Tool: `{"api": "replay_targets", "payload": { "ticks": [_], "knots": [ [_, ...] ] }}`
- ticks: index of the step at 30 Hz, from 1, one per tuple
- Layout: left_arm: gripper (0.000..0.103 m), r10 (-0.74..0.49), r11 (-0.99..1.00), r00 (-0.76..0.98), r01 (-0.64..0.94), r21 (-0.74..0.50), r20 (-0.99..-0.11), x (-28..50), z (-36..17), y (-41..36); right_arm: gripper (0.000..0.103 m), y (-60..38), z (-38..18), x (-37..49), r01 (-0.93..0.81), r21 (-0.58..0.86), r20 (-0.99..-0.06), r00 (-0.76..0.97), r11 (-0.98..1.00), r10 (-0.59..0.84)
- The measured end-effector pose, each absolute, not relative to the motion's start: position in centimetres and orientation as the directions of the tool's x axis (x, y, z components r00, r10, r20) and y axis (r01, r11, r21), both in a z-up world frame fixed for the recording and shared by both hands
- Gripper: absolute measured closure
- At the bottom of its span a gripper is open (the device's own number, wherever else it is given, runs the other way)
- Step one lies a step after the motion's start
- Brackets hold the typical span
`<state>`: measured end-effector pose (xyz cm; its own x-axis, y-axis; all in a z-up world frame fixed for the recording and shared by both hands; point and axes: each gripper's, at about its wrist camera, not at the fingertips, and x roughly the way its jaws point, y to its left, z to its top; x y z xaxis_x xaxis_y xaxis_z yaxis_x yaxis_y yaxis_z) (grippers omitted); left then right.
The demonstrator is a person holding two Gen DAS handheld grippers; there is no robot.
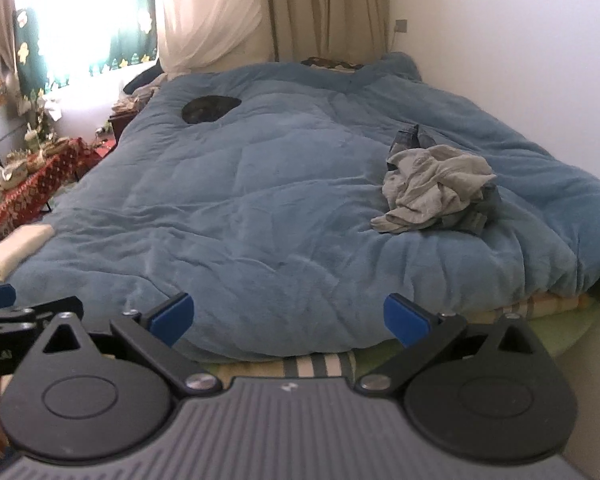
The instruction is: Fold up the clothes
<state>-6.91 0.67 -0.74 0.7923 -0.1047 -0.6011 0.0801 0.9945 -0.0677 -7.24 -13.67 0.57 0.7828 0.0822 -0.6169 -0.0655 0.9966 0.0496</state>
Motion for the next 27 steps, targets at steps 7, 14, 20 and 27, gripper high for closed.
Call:
{"api": "replay_targets", "payload": {
  "ticks": [7,14,20,27],
  "knots": [
    [0.012,-0.095,0.995,0.789,0.055,-0.084,-0.607,-8.0,0.8,0.6,0.001,-12.9,2.6,-8.9,-0.018,-0.072,-0.582,0.813,0.997,-0.027],
    [0.011,-0.005,1.000,0.781,-0.006,-0.015,-0.624,-8.1,0.9,0.6,0.001,-12.5,3.7,-9.9,-0.057,-0.056,-0.574,0.818,0.997,0.015],
    [0.007,0.036,0.999,0.777,-0.053,-0.008,-0.628,-8.2,0.8,0.9,0.001,-12.7,3.4,-9.4,-0.075,0.022,-0.620,0.781,0.997,0.072],
    [0.007,0.059,0.997,0.790,-0.078,-0.003,-0.610,-8.5,1.1,1.0,0.001,-13.2,3.0,-9.1,-0.068,0.071,-0.629,0.771,0.995,0.098]
  ]
}}
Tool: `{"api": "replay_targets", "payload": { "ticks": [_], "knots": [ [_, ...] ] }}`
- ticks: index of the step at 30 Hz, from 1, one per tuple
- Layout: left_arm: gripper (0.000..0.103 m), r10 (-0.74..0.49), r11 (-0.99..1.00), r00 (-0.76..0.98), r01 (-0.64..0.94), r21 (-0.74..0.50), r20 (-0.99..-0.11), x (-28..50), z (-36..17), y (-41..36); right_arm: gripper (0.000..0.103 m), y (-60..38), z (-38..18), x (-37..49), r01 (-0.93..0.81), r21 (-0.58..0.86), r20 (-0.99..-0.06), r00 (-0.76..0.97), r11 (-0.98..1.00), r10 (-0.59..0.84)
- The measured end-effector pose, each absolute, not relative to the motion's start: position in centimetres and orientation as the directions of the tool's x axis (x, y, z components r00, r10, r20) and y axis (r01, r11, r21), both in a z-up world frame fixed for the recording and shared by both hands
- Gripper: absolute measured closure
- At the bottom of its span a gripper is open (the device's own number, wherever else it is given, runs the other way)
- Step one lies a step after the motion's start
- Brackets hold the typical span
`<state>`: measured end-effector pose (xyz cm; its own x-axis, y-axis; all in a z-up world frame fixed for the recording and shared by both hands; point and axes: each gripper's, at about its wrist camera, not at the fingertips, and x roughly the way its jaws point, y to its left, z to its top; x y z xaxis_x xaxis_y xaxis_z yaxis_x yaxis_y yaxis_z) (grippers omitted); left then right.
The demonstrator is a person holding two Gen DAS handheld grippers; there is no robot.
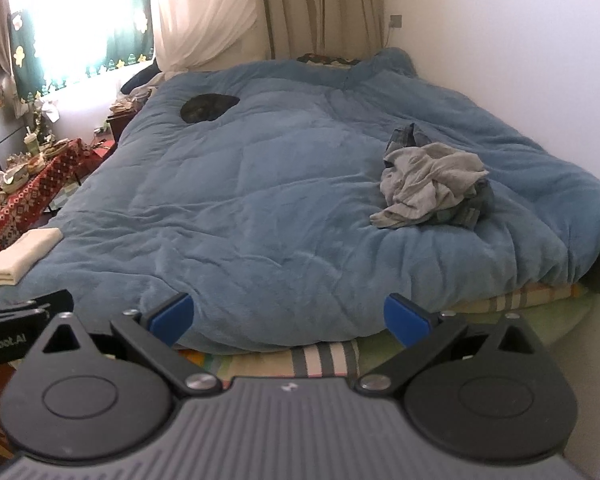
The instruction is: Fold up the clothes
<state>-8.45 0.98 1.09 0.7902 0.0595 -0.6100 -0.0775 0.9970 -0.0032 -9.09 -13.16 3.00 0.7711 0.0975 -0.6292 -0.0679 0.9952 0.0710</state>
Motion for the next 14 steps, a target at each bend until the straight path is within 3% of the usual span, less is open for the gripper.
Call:
{"api": "replay_targets", "payload": {
  "ticks": [14],
  "knots": [
    [0.007,0.046,0.998,0.794,-0.061,-0.005,-0.606,-8.63,1.28,0.78,0.001,-12.65,2.78,-8.79,-0.096,0.072,-0.641,0.758,0.993,0.120]
  ]
}}
